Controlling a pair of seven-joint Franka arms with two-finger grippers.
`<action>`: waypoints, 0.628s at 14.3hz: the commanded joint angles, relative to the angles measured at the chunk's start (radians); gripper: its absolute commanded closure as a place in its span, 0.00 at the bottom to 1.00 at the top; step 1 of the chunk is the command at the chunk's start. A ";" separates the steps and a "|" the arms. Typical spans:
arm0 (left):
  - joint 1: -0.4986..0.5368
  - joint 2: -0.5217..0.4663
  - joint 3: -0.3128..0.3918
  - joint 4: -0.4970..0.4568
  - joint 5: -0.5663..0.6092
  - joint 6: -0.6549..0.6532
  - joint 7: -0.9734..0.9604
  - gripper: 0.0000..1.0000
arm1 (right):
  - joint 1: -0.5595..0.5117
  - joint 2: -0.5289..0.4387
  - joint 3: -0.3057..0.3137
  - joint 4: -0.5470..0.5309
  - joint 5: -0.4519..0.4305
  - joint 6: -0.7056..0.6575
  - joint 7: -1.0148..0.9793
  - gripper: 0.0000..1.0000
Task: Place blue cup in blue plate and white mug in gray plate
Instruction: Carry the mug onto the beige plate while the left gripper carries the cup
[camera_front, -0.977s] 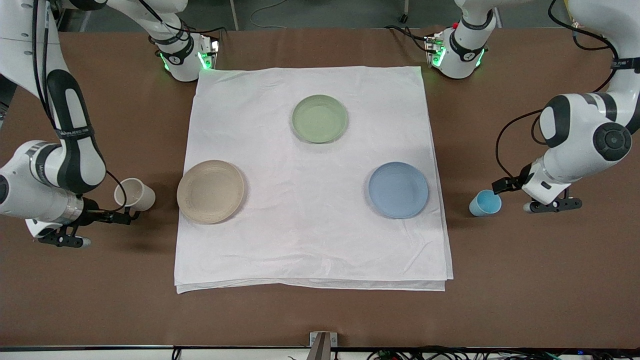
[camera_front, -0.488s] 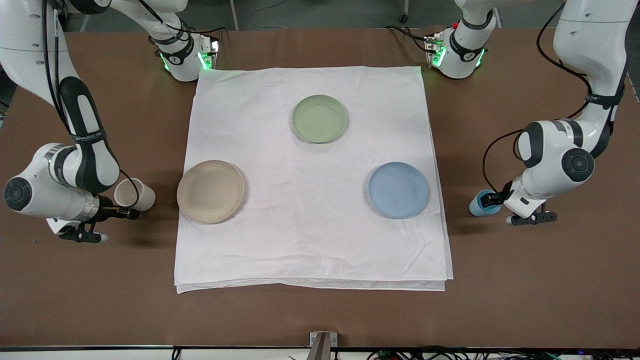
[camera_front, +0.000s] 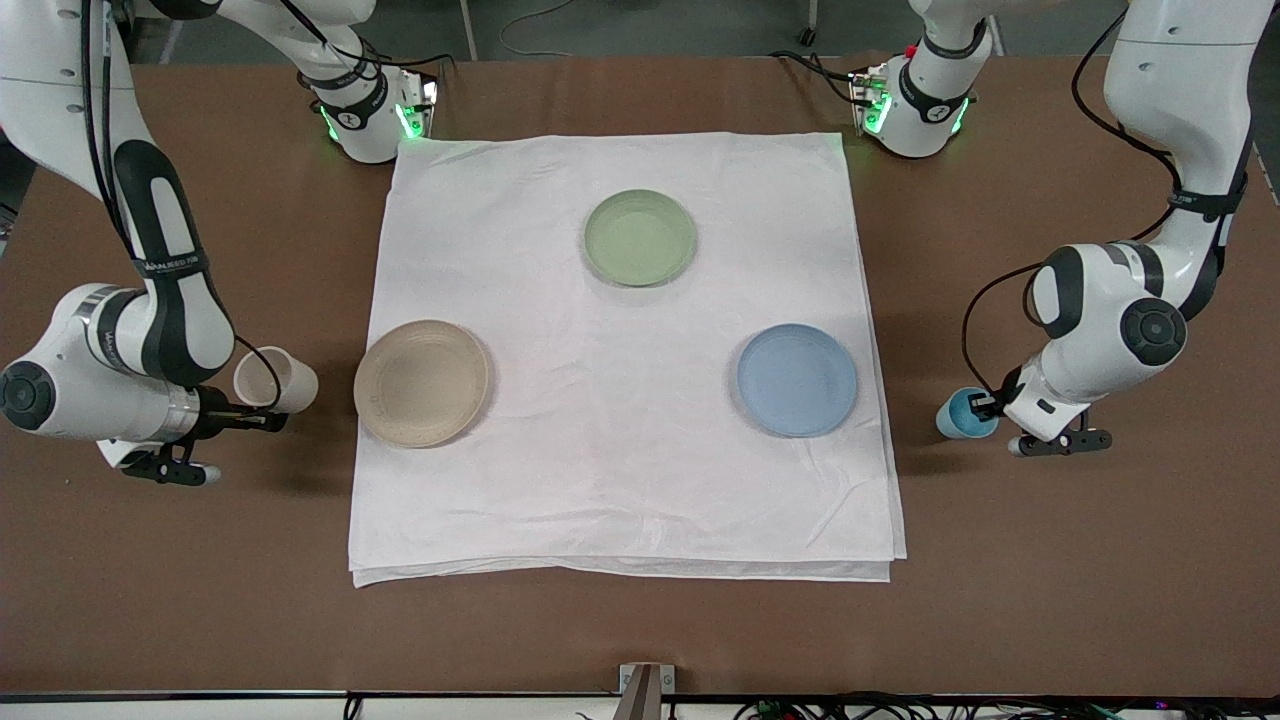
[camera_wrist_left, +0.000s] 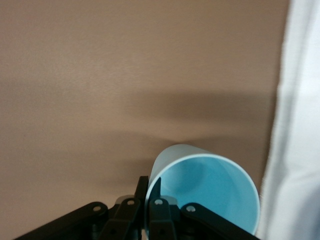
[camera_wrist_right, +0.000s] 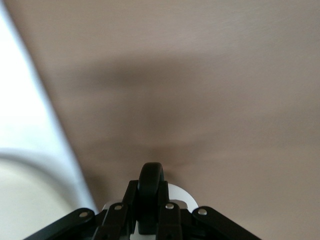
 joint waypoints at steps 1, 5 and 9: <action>-0.005 -0.118 -0.063 -0.011 -0.008 -0.109 -0.032 1.00 | 0.068 -0.137 0.071 -0.095 0.013 -0.021 0.205 1.00; -0.008 -0.140 -0.235 -0.012 -0.003 -0.157 -0.273 0.99 | 0.130 -0.218 0.153 -0.262 0.013 0.143 0.389 1.00; -0.054 -0.073 -0.267 -0.012 0.003 -0.137 -0.338 0.99 | 0.174 -0.198 0.151 -0.342 0.008 0.307 0.402 0.99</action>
